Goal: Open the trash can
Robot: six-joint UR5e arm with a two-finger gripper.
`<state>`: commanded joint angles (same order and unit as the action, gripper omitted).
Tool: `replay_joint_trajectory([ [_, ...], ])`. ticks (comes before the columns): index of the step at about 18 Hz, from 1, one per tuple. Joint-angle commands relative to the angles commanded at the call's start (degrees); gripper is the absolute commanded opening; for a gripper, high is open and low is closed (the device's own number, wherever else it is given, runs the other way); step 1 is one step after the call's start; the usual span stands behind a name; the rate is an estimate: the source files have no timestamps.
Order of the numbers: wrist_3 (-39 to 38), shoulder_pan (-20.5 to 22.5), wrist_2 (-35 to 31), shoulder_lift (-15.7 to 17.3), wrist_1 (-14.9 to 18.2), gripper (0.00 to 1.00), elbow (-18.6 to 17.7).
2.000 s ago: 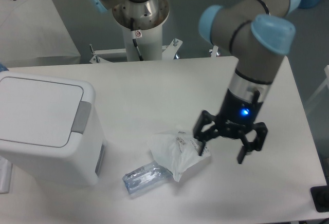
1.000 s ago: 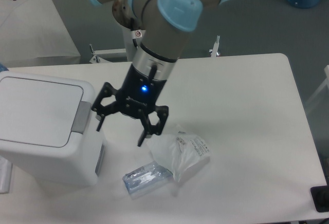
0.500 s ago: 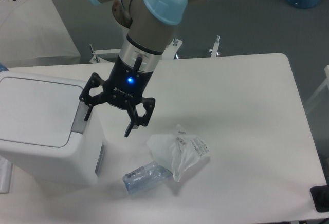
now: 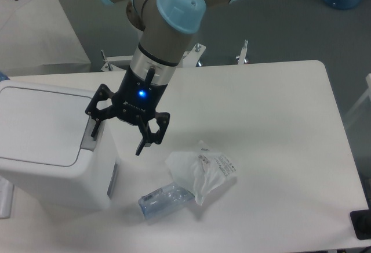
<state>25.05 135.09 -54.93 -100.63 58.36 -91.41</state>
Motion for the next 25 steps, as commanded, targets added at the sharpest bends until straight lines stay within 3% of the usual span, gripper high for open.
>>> replay_joint_trajectory([
  [9, -0.18, 0.26, 0.26, 0.26, -0.18, 1.0, 1.58],
  [14, 1.14, 4.91, 0.27, -0.26, -4.65, 1.0, 5.35],
  [18, 10.25, 11.14, -0.09, -2.55, -4.57, 1.0, 6.76],
  [20, 16.66, 13.61, -0.44, -5.52, -4.57, 1.0, 6.85],
  [25, 27.31, 15.82, -11.32, -11.07, -4.57, 1.0, 8.7],
])
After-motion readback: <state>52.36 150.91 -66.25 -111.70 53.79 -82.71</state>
